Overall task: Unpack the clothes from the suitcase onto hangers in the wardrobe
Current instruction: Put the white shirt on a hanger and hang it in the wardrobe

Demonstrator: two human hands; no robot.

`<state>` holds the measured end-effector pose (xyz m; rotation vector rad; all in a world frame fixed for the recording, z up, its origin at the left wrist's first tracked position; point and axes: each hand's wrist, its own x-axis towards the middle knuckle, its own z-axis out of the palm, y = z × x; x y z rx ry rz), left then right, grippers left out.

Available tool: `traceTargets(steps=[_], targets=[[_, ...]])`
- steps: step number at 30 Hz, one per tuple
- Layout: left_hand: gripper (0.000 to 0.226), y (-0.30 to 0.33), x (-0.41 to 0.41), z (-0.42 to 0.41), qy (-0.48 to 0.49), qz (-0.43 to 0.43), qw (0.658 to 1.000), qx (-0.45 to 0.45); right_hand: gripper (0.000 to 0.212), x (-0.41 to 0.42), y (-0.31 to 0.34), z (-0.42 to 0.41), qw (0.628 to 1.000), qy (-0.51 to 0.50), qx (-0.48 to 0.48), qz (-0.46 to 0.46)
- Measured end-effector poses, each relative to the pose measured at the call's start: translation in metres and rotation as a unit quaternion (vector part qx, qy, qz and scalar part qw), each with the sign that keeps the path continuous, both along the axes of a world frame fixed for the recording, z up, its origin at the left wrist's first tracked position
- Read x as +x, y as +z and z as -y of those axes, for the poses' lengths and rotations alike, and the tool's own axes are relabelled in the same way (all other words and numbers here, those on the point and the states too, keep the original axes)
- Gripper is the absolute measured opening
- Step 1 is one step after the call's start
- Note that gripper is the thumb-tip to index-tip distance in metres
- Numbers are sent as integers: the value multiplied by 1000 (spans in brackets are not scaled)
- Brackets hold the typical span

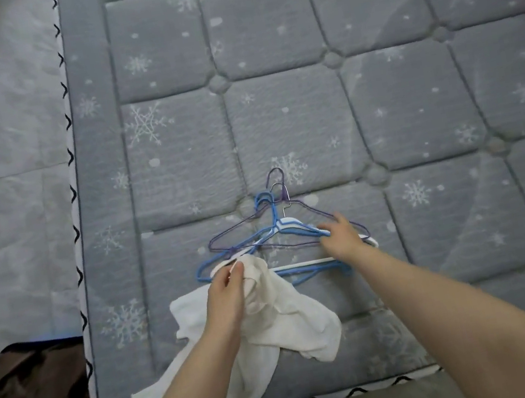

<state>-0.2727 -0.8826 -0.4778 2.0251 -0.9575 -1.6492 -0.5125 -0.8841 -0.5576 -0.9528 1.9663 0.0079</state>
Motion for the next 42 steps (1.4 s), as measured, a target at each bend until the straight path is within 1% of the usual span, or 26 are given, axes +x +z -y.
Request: traceTargets(steps=[2, 5, 8, 11, 15, 17, 19, 21, 22, 24, 26, 27, 30, 32, 36, 38, 40, 42], targets=[[21, -12, -1, -4, 28, -2, 1000, 2, 48, -8, -19, 12, 997, 54, 36, -32], [27, -24, 3, -14, 47, 1, 998, 32, 50, -15, -42, 20, 988, 114, 85, -60], [31, -27, 8, -24, 42, -13, 998, 52, 47, -19, -52, 17, 984, 129, 96, -80], [26, -27, 13, -30, 47, -9, 997, 63, 42, -21, -55, 12, 985, 115, 57, -114], [26, -22, 16, -31, 52, -13, 995, 80, 35, -23, -45, 5, 987, 87, 2, -132], [25, -17, 16, -29, 64, -13, 995, 69, 31, -21, -34, -1, 986, 61, -51, -147], [19, -8, 16, -25, 80, -12, 995, 54, 21, -15, -19, -8, 978, 54, -121, -159], [17, 1, 15, -19, 109, -20, 993, 44, 11, -6, -6, -17, 976, 39, -166, -132], [16, 6, 15, -17, 123, -25, 991, 37, 11, 0, 2, -20, 979, 25, -170, -108], [15, 15, 12, -14, 137, -33, 990, 24, 21, 13, 12, -28, 985, 8, -158, -70], [15, 27, 10, -16, 145, -44, 988, 14, 31, 27, 26, -36, 986, 18, -164, -26], [15, 31, 8, -18, 147, -48, 988, 11, 33, 34, 33, -39, 985, 21, -172, 0], [15, 49, 11, -32, 164, -57, 985, -4, 31, 55, 57, -55, 976, 49, -201, 62], [15, 51, 13, -35, 152, -55, 987, -13, 28, 64, 63, -64, 973, 45, -208, 92], [12, 83, 46, -41, 123, -75, 989, -28, 22, 88, 98, -93, 964, 49, -230, 122], [13, 96, 66, -36, 108, -67, 991, -45, 17, 98, 111, -105, 964, 37, -230, 127], [14, 111, 91, -33, 93, -51, 992, -63, 15, 111, 124, -115, 967, 22, -226, 119], [14, 124, 113, -34, 72, -43, 994, -68, 17, 124, 134, -118, 971, 6, -221, 95]])
